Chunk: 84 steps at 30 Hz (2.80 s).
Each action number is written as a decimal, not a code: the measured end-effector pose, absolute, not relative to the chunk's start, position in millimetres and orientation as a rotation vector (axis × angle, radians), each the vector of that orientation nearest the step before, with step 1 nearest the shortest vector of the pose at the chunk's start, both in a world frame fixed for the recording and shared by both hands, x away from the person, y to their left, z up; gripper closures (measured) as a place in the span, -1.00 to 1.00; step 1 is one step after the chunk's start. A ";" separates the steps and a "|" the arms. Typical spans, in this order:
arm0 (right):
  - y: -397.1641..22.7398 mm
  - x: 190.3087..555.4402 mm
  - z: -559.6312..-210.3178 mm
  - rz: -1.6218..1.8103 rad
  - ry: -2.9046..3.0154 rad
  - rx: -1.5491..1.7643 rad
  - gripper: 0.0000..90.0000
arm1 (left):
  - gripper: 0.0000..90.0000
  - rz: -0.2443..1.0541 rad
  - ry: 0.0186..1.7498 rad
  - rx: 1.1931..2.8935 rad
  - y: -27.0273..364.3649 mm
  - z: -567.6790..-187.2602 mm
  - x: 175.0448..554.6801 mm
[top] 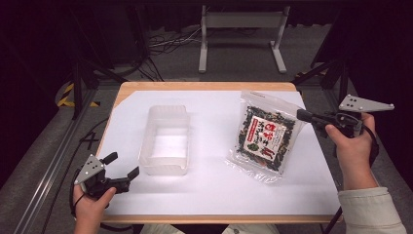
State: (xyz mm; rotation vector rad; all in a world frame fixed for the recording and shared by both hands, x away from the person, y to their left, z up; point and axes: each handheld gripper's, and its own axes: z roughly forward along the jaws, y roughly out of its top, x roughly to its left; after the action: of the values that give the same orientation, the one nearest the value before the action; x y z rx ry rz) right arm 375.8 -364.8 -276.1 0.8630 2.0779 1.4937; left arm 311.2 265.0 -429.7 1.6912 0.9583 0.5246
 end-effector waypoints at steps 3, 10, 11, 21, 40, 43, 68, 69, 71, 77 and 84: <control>-364.7 371.3 -270.3 1.529 2.070 0.840 1.00 | -0.93 0.525 0.956 1.698 265.5 -430.4 311.3; -365.3 363.3 -261.6 1.595 2.044 0.806 1.00 | -0.93 0.531 0.955 1.690 265.4 -428.7 310.7; -365.1 362.5 -260.3 1.605 2.043 0.801 1.00 | -0.93 0.530 0.953 1.689 264.8 -428.4 310.7; -355.2 358.8 -245.2 1.614 2.032 0.741 1.00 | -0.91 0.535 0.902 1.671 252.2 -412.6 314.7; -324.2 359.1 -218.6 1.691 2.057 0.604 1.00 | -0.88 0.442 0.728 1.716 171.4 -354.7 334.1; -321.9 358.9 -216.8 1.703 2.061 0.586 1.00 | -0.91 0.416 0.688 1.717 159.9 -348.6 337.4; -291.7 347.1 -209.1 1.792 2.106 0.429 1.00 | -0.89 0.297 0.534 1.689 86.4 -319.3 357.6; -290.0 347.2 -209.7 1.796 2.111 0.420 1.00 | -0.89 0.284 0.513 1.686 82.7 -318.4 358.7; -287.1 347.7 -211.1 1.807 2.119 0.405 1.00 | -0.89 0.277 0.484 1.691 77.2 -317.0 360.0; -282.6 348.3 -213.1 1.834 2.128 0.375 1.00 | -0.91 0.233 0.455 1.652 68.6 -314.5 364.2; -278.2 347.5 -215.2 1.859 2.123 0.328 1.00 | -0.85 0.212 0.418 1.653 58.8 -316.3 365.5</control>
State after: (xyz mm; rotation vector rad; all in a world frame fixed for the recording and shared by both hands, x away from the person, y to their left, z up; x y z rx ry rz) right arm 347.5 -278.2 -215.2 0.3283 2.1230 1.8591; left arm 365.5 58.8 -316.3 1.6529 0.4175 0.2125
